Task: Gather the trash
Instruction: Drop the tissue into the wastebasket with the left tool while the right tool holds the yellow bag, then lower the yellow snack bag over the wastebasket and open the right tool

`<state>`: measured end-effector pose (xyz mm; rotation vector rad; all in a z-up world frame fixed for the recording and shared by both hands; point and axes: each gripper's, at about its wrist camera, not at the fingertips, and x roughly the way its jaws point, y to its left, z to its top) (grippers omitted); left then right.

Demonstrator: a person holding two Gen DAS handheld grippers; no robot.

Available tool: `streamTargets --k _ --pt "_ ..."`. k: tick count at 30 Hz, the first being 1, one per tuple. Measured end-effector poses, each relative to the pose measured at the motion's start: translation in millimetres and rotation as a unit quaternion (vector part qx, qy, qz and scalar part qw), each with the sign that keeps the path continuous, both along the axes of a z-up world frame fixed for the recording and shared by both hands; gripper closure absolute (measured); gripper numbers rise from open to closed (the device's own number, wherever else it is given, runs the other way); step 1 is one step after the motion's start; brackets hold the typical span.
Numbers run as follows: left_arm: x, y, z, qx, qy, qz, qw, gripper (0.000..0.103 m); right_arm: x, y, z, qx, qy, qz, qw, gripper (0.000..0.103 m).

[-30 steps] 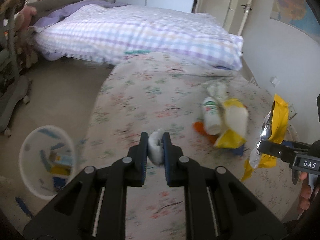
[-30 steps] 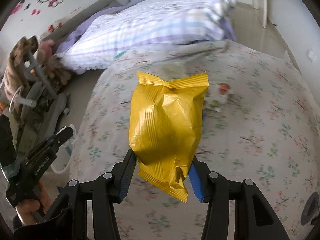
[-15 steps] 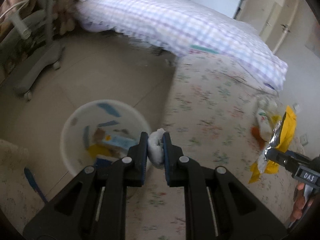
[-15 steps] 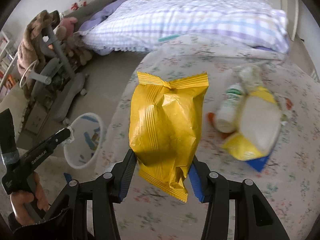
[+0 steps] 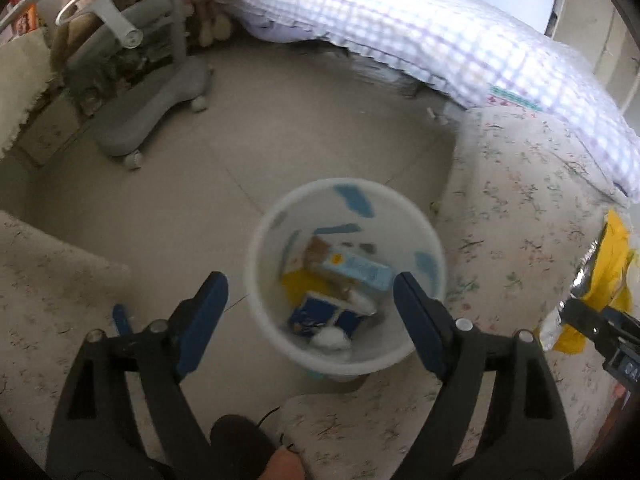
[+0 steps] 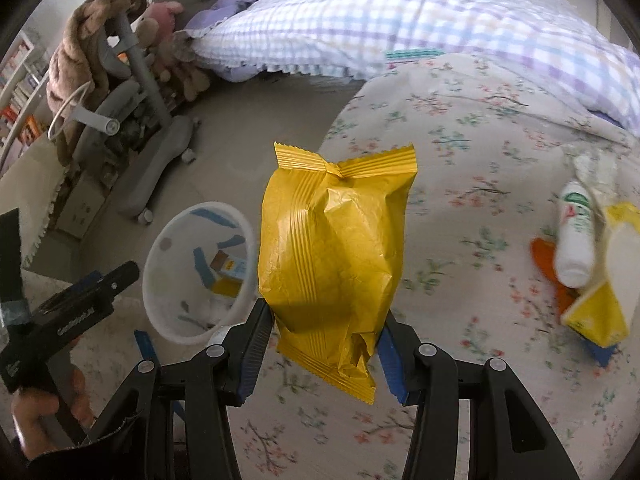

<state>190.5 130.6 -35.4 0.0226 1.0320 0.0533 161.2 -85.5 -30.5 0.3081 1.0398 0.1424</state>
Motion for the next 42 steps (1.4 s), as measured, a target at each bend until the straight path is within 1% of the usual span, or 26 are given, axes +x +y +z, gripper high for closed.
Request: streamTargets --k 7,12,16,18,19,21,22,23,27,31,33,35,37,39,42 --pt "-14 27 -2 0.021 0.006 -0.003 0.9998 0.014 14 37 -9 0.006 -0.010 0.033 0.999 0.052" --pt "-19 49 -5 0.016 0.021 0.002 0.9996 0.013 24 58 -16 0.016 -0.018 0.051 0.998 0.051" --pt "-23 60 -3 0.012 0.020 0.004 0.9997 0.013 29 67 -22 0.026 -0.021 0.055 0.998 0.051" --pt "-25 64 -2 0.011 0.018 0.005 0.9998 0.013 32 71 -23 0.040 -0.026 0.060 0.997 0.051" --pt "-26 66 -2 0.011 0.018 0.005 0.9998 0.013 32 73 -23 0.051 -0.033 0.063 0.996 0.049" --pt "-27 69 -3 0.014 0.019 0.005 0.9997 0.013 32 75 -20 0.083 -0.047 0.069 0.993 0.031" --pt "-28 70 -4 0.014 0.021 0.006 0.9997 0.013 31 76 -17 0.088 -0.052 0.064 0.993 0.022" --pt "-29 71 -4 0.014 0.022 0.005 0.9997 0.013 30 76 -15 0.087 -0.057 0.062 0.993 0.022" --pt "-32 73 -4 0.014 0.022 0.003 0.9996 0.013 23 78 -1 0.060 -0.078 0.060 0.993 0.022" --pt "-32 71 -3 0.005 0.022 0.002 0.9997 0.012 8 69 10 0.035 -0.087 0.057 0.994 0.022" --pt "-33 68 -1 -0.007 0.021 -0.001 0.9998 0.003 2 63 14 0.020 -0.087 0.053 0.995 0.022" --pt "-35 63 0 -0.014 0.019 -0.009 0.9997 0.002 -6 54 18 0.009 -0.087 0.045 0.995 0.022" --pt "-37 55 1 -0.011 0.019 -0.017 0.9996 0.001 -15 39 22 -0.003 -0.084 0.034 0.996 0.022" --pt "-39 47 2 -0.011 0.019 -0.025 0.9995 0.001 -25 23 25 -0.017 -0.079 0.022 0.996 0.022" --pt "-38 34 3 -0.021 0.022 -0.036 0.9989 0.001 -39 -6 29 -0.035 -0.074 -0.007 0.997 0.022"
